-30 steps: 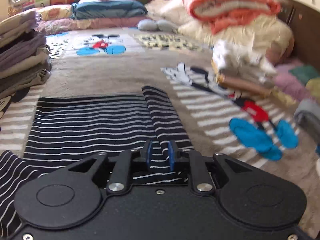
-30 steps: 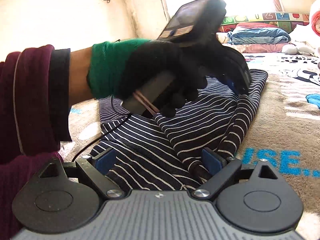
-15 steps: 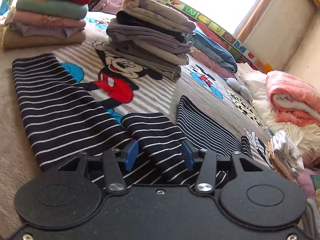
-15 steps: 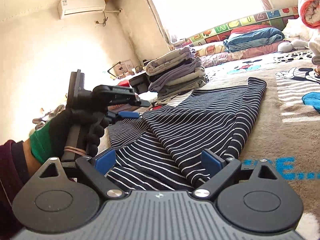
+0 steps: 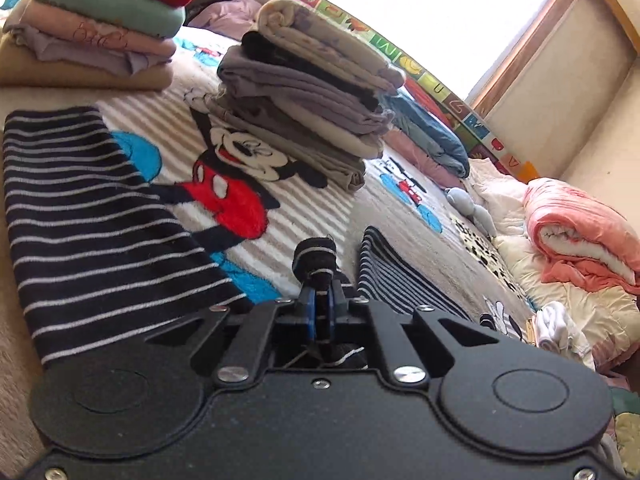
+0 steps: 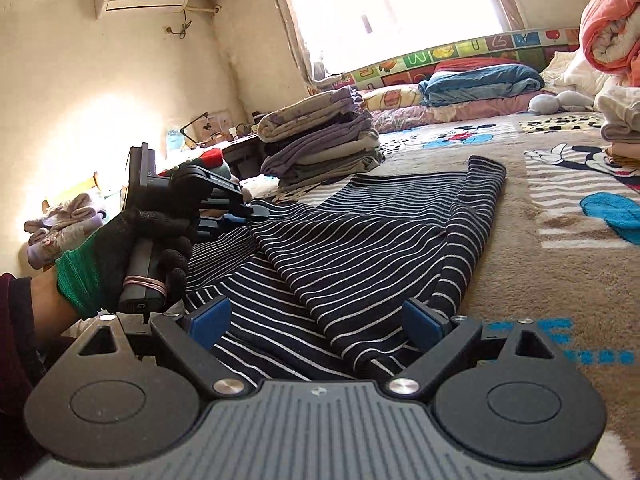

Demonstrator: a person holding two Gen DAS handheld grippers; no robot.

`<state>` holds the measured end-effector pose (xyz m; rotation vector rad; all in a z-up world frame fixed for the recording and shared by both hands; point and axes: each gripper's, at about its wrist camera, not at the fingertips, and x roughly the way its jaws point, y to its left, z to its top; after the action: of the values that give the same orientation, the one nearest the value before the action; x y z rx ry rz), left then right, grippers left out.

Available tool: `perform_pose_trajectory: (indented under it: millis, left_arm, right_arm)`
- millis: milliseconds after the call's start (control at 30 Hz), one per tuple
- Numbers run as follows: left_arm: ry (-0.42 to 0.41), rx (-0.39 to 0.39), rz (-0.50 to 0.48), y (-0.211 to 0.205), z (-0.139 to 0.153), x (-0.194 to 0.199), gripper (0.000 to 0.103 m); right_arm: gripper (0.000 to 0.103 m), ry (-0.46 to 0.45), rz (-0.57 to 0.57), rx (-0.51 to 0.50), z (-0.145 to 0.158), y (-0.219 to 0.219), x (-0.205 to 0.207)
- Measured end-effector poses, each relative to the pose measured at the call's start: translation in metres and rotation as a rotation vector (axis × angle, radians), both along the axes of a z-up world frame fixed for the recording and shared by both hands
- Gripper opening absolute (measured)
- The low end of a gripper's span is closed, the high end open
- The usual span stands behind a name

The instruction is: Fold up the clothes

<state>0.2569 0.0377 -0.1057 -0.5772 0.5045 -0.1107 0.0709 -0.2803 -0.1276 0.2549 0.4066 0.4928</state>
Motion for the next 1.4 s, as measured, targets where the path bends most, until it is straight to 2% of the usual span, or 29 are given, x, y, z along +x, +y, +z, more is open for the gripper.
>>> perform_pose_trajectory:
  millis: [167, 367, 433, 467, 500, 567, 633, 700, 733, 767, 867, 933, 1033, 1167, 1300, 1367, 1400]
  left_arm:
    - [-0.143, 0.015, -0.029, -0.005, 0.029, -0.017, 0.002]
    - [-0.301, -0.026, -0.045, -0.001, 0.052, -0.034, 0.002]
    - [-0.283, -0.027, -0.035, 0.003, 0.050, -0.032, 0.002]
    - [-0.236, -0.004, -0.019, 0.004, 0.044, -0.028, 0.002]
    - [-0.185, 0.021, -0.003, 0.005, 0.038, -0.023, 0.002]
    - [-0.003, 0.080, 0.033, 0.008, 0.017, -0.007, 0.002]
    - [0.094, 0.085, 0.063, 0.014, 0.001, -0.002, 0.002]
    - [0.097, 0.076, 0.063, 0.016, 0.001, -0.003, 0.002]
    - [0.089, 0.105, 0.053, 0.013, 0.004, -0.003, 0.002]
    - [0.087, 0.143, 0.043, 0.008, 0.007, -0.002, 0.004]
    - [0.060, 0.284, 0.093, -0.006, 0.017, -0.012, 0.023]
    - [0.004, 0.422, 0.122, -0.021, 0.027, -0.021, 0.023]
    - [-0.105, 0.482, 0.013, -0.049, 0.041, -0.028, 0.023]
    - [-0.142, 0.401, -0.315, -0.106, 0.036, -0.024, 0.023]
    - [-0.174, 0.312, -0.639, -0.163, 0.030, -0.020, 0.020]
    - [-0.145, 0.288, -0.739, -0.188, 0.019, -0.016, 0.020]
    - [-0.114, 0.303, -0.767, -0.198, 0.012, -0.013, 0.020]
  right_arm:
    - [0.091, -0.019, -0.028, -0.053, -0.002, 0.001, -0.006]
    - [0.092, -0.003, -0.021, -0.078, -0.006, 0.004, -0.004]
    - [0.092, 0.002, -0.013, -0.074, -0.006, 0.004, -0.003]
    - [0.093, 0.011, -0.006, -0.073, -0.007, 0.004, -0.002]
    - [0.096, 0.024, 0.000, -0.077, -0.008, 0.005, 0.000]
    - [0.097, 0.040, 0.006, -0.095, -0.010, 0.007, 0.003]
    - [0.099, 0.044, 0.014, -0.108, -0.010, 0.010, 0.003]
    - [0.100, 0.050, 0.022, -0.107, -0.010, 0.010, 0.004]
    - [0.100, 0.053, 0.024, -0.099, -0.009, 0.009, 0.005]
    - [0.100, 0.052, 0.026, -0.091, -0.006, 0.007, 0.005]
    - [0.099, 0.045, 0.030, -0.071, 0.000, 0.002, 0.005]
    - [0.099, 0.013, 0.020, -0.081, 0.008, 0.001, 0.003]
    - [0.099, -0.018, 0.022, -0.085, 0.018, -0.003, 0.007]
    - [0.099, -0.009, 0.049, -0.107, 0.021, 0.003, 0.013]
    - [0.099, 0.013, 0.102, -0.174, 0.016, 0.020, 0.013]
    - [0.099, 0.029, 0.130, -0.196, 0.012, 0.027, 0.012]
    - [0.099, 0.039, 0.146, -0.201, 0.010, 0.030, 0.011]
